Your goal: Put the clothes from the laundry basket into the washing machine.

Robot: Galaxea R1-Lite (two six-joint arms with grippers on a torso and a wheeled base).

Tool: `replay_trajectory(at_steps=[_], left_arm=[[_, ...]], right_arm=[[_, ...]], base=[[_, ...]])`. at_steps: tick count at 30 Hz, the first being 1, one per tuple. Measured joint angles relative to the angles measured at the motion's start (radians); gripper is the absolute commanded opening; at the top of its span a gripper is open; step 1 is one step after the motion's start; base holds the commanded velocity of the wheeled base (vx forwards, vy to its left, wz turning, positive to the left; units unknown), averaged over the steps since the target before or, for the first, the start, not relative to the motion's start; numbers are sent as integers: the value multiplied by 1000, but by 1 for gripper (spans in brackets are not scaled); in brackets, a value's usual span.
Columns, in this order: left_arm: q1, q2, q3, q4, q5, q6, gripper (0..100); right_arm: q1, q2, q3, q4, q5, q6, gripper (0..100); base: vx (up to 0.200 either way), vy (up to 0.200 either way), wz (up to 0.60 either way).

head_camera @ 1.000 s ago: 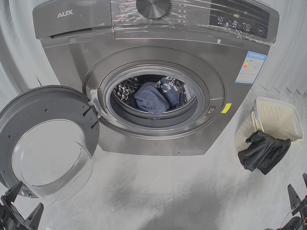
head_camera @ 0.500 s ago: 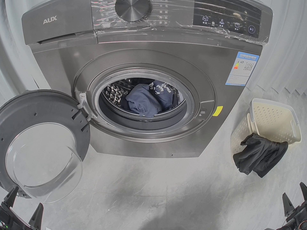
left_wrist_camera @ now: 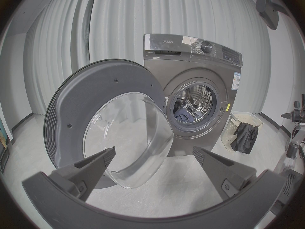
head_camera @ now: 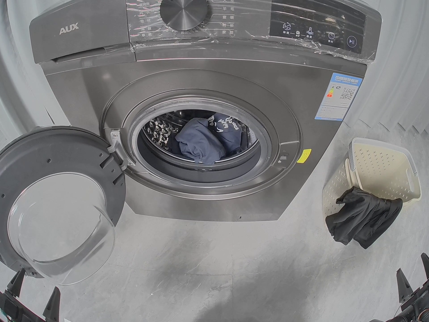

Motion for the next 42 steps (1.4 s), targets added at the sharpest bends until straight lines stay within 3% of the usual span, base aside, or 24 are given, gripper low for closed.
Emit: replay_trajectory(at_steps=[34, 42], left_arm=[[-2, -5, 0, -9, 13, -17, 100], [-3, -5, 0, -10, 18, -48, 100]], right_arm=[[0, 0, 0, 0, 0, 0, 100], [0, 1, 0, 0, 0, 0, 100]], base=[[0, -200, 0], [-25, -25, 0]])
